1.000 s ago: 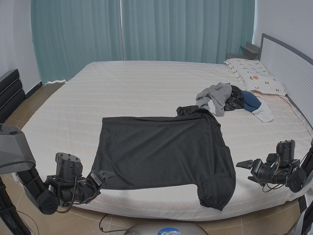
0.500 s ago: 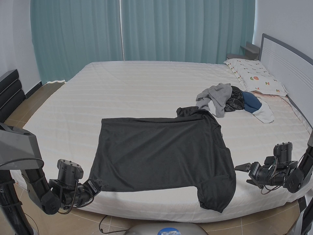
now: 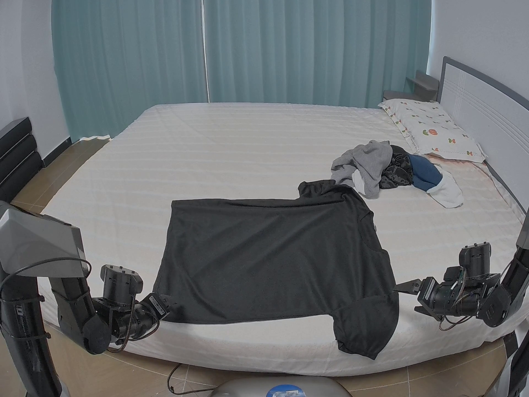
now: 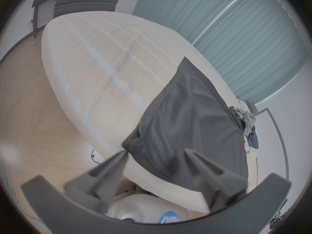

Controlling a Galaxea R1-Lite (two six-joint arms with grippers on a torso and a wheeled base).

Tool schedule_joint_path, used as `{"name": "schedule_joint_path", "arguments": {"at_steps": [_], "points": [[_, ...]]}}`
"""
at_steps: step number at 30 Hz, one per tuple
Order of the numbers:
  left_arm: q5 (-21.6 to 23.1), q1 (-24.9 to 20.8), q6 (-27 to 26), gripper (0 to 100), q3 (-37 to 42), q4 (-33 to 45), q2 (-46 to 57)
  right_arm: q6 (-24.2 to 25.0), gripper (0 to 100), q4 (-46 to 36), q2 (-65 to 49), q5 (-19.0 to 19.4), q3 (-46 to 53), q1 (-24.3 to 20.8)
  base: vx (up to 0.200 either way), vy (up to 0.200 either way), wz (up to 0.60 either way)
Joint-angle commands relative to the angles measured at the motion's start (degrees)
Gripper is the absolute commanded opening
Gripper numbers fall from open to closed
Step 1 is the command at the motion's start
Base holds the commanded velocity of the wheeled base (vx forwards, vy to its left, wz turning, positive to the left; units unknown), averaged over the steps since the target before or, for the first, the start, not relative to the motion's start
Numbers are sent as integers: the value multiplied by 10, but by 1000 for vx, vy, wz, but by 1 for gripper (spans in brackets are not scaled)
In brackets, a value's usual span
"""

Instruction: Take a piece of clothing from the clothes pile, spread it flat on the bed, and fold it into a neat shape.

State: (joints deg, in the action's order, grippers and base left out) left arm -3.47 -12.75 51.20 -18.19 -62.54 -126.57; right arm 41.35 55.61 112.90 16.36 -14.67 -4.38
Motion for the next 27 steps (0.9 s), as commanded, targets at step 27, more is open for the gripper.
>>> {"name": "schedule_joint_path", "arguments": {"at_steps": [27], "points": [[-16, 28, -2, 0, 0, 0, 1, -35, 100, 120, 156, -43, -6, -50, 0, 0, 0]]}}
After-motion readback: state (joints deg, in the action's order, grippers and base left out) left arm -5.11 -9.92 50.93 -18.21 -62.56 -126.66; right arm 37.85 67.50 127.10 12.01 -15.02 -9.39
